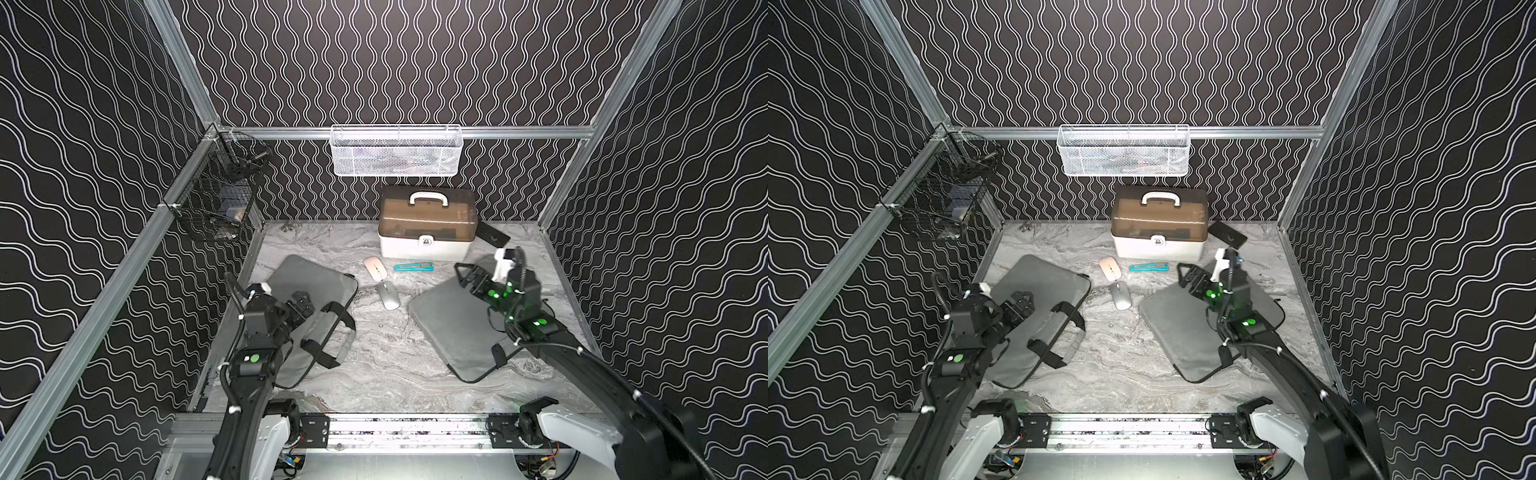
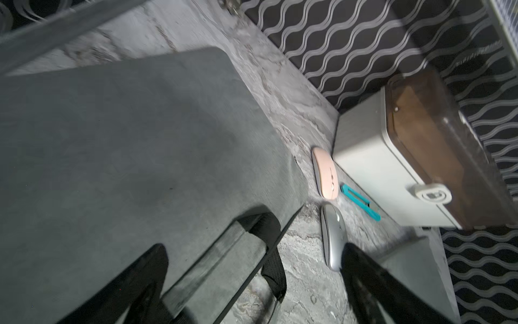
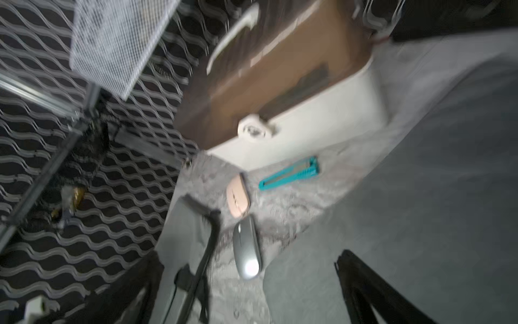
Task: Put the mouse into the laptop bag
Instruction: Adjust the zippered laptop bag at the center of the board.
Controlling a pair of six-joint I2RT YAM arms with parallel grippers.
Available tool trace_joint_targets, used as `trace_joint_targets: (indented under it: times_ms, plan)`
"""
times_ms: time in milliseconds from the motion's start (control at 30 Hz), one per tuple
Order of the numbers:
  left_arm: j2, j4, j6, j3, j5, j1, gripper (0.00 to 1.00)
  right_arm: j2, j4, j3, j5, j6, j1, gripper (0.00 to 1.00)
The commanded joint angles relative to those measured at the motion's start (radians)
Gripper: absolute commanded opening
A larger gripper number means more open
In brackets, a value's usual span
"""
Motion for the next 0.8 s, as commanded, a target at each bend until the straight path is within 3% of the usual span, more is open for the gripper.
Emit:
trace_joint_targets:
  times_ms: [0, 100, 267, 567, 767]
  plan:
    - [-0.068, -0.25, -0.096, 0.024, -0.175, 0.001, 0.99, 0.111, 0.026, 0.028, 0.004, 0.018, 0.152, 1.0]
    - [-0.139, -0.326, -0.132, 0.02, -0.221, -0.002, 0.99, 0.272, 0.067, 0.113, 0.005, 0.035, 0.293, 1.0]
    - [-0.143, -0.515, -0.322, 0.025, -0.398, -0.002, 0.99, 0.551, 0.05, 0.308, 0.007, 0.037, 0.484, 1.0]
    - [-0.07, -0.527, -0.334, 0.035, -0.356, -0.002, 0.99, 0.856, -0.001, 0.586, -0.04, 0.07, 0.563, 1.0]
    - [-0.141, -0.552, -0.367, 0.019, -0.339, -0.001, 0.99, 0.992, -0.045, 0.712, -0.035, 0.079, 0.563, 0.97]
